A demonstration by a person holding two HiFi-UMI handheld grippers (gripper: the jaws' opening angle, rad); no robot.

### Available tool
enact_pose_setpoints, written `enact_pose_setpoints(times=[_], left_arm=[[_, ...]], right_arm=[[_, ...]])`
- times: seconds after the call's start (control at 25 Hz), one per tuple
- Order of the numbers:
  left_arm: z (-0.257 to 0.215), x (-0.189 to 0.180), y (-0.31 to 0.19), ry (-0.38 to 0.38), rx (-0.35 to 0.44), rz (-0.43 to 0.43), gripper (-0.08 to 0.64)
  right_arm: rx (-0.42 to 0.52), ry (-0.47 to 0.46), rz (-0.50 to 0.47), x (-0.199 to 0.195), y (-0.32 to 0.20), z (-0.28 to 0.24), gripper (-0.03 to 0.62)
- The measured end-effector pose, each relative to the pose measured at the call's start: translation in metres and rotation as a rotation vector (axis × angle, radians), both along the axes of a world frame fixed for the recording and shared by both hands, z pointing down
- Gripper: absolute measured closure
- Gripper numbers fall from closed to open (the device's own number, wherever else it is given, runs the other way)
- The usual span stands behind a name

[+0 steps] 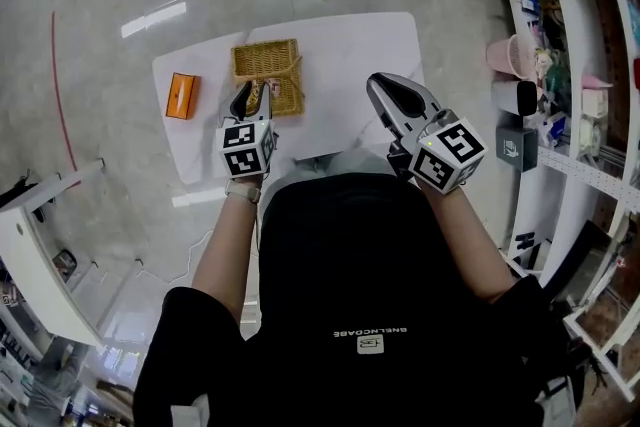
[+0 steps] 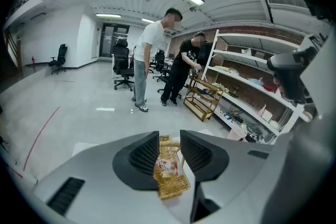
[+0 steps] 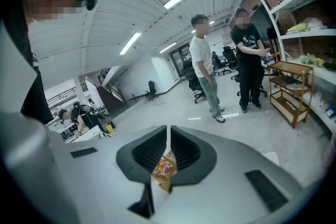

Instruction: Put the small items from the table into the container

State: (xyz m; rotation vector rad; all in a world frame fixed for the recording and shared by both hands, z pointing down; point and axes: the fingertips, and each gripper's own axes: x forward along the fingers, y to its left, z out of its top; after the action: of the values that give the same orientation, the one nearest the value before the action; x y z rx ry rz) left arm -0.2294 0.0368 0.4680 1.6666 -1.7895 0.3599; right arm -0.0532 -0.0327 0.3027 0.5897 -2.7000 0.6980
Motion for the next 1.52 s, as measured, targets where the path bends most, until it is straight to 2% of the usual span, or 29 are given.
enact_pose_setpoints(times=[0.4,0.8,1.08,1.52], left_arm=[[0.004,-0.001,0.007,0.006,-0.004,-0.023,0.449],[-0.039,0.006,-0.004,-0.021,0.062,0.008,0.449],[-0.097,0.02,-0.022,-0.026,0.156,0.036,0.449],[-0.219,0.077,-0.055,-0.061,0.37,0.175,0.449]], right_arm=[[-0.008,0.006,0.006,0.008,0.004,0.004,0.58],[0.029,-0.05,0.006,0.0,-0.002,-0.016,0.579],[0.075,-0.112,0.022,0.0,-0.015,-0.043,0.58],[0.144,-0.219,0.077,0.016,-0.025,-0.09,0.58]])
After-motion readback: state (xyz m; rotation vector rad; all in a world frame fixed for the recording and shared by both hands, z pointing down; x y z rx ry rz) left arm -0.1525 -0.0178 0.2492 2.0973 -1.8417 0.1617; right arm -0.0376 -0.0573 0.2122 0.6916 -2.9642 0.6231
